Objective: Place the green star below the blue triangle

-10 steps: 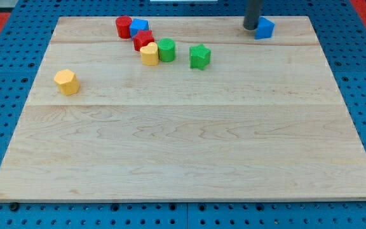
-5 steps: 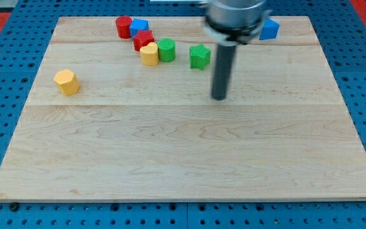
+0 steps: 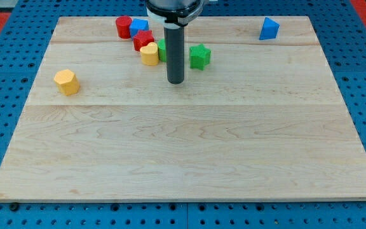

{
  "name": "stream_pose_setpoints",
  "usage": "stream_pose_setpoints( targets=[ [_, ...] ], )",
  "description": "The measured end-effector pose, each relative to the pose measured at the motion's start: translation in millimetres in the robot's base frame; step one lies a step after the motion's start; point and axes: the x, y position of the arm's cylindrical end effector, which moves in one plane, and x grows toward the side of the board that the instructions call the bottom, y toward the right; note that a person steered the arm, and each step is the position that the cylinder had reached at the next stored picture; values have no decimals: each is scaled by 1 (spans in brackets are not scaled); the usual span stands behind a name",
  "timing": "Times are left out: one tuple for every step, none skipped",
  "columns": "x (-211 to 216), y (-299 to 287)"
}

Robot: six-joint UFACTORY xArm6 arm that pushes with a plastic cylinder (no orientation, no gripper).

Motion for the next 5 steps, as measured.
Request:
stream_pose_setpoints(
  targets=[
    [-22,-7],
    [-30,16],
    [-42,52],
    [-61,26],
    [-69,18]
  ],
)
